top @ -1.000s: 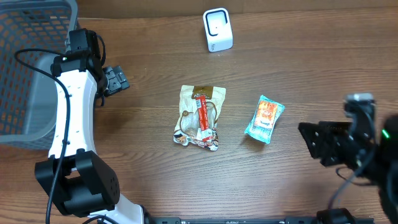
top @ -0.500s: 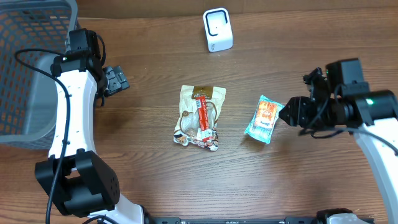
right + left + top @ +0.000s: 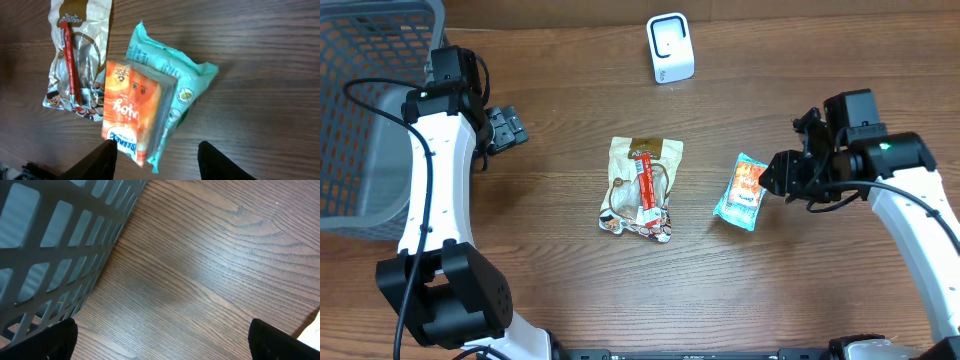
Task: Scan the item barcode
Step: 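Move the right gripper over the teal-and-orange packet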
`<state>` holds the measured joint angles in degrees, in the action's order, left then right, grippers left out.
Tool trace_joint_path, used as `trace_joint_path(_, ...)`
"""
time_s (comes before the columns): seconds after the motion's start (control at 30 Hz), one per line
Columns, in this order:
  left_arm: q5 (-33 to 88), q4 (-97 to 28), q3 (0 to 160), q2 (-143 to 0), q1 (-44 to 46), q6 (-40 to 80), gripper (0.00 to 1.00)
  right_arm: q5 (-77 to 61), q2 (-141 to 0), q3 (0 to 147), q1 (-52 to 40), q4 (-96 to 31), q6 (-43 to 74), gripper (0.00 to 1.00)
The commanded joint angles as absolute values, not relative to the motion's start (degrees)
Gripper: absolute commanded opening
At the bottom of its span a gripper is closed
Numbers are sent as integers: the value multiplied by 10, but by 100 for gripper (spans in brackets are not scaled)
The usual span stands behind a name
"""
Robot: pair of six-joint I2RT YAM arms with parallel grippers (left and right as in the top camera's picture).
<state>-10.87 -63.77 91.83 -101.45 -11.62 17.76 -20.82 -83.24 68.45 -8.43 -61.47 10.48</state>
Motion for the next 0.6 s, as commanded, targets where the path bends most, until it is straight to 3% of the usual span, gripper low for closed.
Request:
trace_joint_path(0.0, -105, -638, 927, -1000, -114, 167, 100, -215, -835, 670, -98, -593, 103, 54)
trace_joint_path(0.57, -105, -638, 927, -1000, -114, 167, 100, -205, -840, 639, -109, -540, 107, 52)
